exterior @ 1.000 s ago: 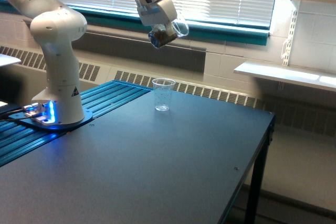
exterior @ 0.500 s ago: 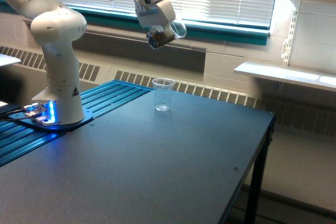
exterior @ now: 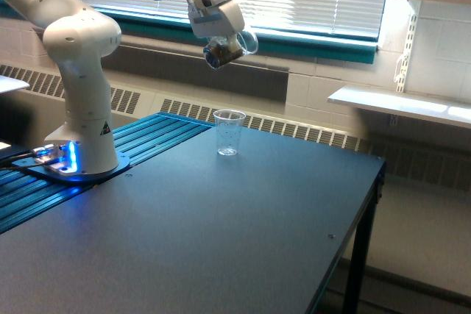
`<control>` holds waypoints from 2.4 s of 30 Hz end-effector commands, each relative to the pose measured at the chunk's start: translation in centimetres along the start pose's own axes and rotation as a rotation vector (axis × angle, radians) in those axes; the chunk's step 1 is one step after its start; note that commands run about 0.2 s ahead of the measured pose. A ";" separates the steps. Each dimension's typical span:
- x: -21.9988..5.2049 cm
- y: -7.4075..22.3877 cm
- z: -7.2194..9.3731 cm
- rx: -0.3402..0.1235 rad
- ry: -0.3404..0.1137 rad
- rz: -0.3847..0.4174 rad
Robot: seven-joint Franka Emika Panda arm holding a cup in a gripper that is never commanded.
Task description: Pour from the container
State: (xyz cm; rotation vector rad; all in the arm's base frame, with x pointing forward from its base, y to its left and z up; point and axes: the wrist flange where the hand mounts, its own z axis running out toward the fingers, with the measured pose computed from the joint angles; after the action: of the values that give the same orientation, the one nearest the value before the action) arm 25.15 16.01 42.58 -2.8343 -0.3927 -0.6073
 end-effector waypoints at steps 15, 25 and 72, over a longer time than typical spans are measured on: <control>-2.4 -0.6 1.8 -0.014 -0.059 0.009; -2.9 0.0 2.7 -0.026 -0.079 0.018; -6.4 -1.7 5.5 -0.091 -0.190 -0.032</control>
State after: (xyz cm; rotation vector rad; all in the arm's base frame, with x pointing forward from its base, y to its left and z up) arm 21.01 19.01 36.47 -2.9682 -0.4718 -0.4041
